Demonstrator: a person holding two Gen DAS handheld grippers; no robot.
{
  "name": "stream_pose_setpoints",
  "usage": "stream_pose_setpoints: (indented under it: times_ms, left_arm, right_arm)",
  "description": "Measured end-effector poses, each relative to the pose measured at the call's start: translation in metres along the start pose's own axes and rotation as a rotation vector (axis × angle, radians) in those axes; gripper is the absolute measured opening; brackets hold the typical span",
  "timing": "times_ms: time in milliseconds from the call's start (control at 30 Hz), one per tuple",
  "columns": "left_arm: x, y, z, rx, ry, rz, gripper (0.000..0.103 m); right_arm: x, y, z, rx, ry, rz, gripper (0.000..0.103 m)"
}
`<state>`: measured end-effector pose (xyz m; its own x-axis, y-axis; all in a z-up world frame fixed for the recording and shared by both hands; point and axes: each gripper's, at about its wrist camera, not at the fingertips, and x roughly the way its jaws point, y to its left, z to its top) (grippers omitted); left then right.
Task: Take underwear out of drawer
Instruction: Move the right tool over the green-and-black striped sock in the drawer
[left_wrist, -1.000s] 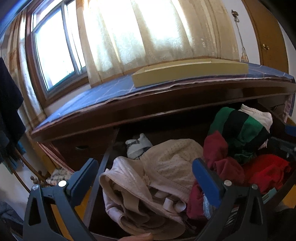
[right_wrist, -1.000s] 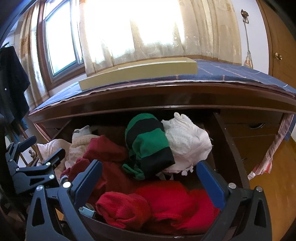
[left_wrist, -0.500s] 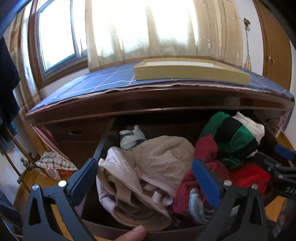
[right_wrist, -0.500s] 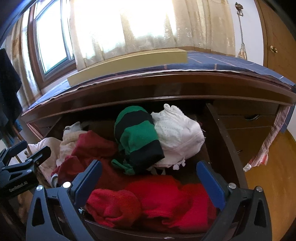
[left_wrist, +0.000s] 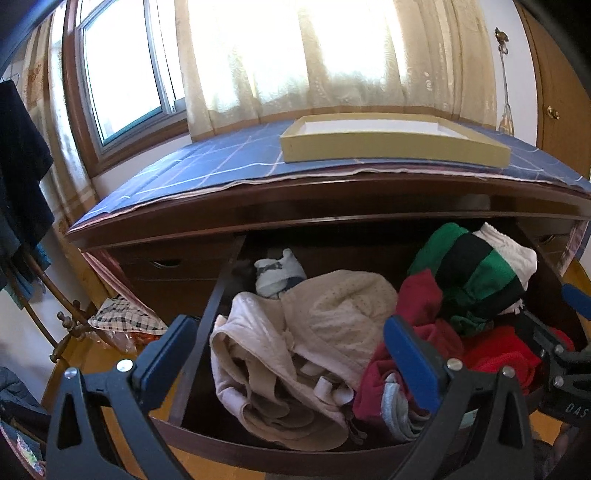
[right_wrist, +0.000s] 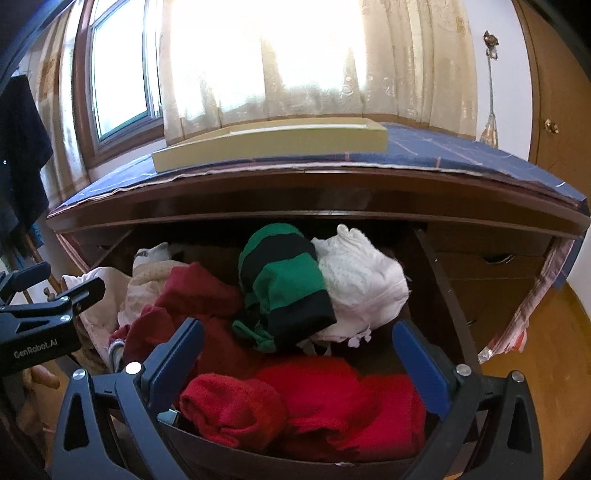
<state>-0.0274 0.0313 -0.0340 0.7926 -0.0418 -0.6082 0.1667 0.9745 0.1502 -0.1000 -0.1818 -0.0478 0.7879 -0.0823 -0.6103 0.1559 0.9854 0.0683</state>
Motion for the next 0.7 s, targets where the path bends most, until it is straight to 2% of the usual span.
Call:
stream_pose_setpoints:
  times_ms: [133, 200, 300, 367, 467, 533, 600, 700]
  left_arm:
    - [0.004, 0.002, 0.0, 0.007, 0.025, 0.001, 0.103]
    - [0.009, 0.0, -0.001, 0.025, 0.069, -0.011, 0.103]
    - [0.01, -0.003, -0.004, 0.038, 0.078, -0.025, 0.103]
    - [0.009, -0.004, -0.004, 0.032, 0.082, -0.045, 0.103]
    - [0.008, -0.005, -0.005, 0.026, 0.08, -0.063, 0.103]
    - [0.006, -0.007, -0.005, 0.032, 0.07, -0.049, 0.103]
    - [0.006, -0.008, -0.005, 0.044, 0.061, -0.026, 0.103]
    - [0.008, -0.01, -0.006, 0.048, 0.07, -0.019, 0.103]
  right_arm:
    - [-0.001, -0.006, -0.001, 0.027, 0.002, 0.016, 0.102]
    - [-0.011, -0.016, 0.001, 0.071, -0.051, 0.002, 0.102]
    - [-0.029, -0.038, 0.004, 0.163, -0.133, 0.008, 0.102]
    - [-0.036, -0.05, 0.006, 0.199, -0.15, -0.014, 0.102]
    - [-0.038, -0.066, 0.01, 0.227, -0.131, -0.028, 0.102]
    - [-0.042, -0.076, 0.012, 0.248, -0.119, -0.029, 0.102]
    - [-0.046, -0.084, 0.013, 0.268, -0.102, 0.006, 0.102]
    - [-0.04, -0.08, 0.017, 0.233, -0.02, 0.084, 0.102]
